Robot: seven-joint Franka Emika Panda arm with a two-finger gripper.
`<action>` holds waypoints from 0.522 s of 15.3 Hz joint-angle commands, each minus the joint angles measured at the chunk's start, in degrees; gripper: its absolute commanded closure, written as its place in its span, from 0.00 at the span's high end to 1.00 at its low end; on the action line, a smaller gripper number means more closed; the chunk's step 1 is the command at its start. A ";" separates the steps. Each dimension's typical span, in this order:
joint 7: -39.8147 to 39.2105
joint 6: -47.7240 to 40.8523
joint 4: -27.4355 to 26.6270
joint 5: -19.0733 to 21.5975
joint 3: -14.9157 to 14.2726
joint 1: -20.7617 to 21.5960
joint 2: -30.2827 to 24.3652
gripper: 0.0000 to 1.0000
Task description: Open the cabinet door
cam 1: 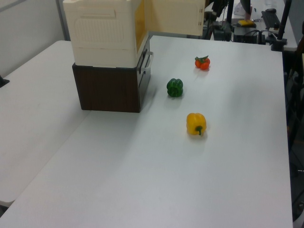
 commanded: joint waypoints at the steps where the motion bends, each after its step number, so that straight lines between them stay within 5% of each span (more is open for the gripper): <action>1: -0.96 -6.11 -0.71 0.26 -0.80 -0.02 -3.20 1.00; 5: 0.79 -11.47 3.06 0.69 -0.45 0.85 -3.55 1.00; 8: 9.29 -16.22 4.04 0.17 1.92 3.31 -4.60 1.00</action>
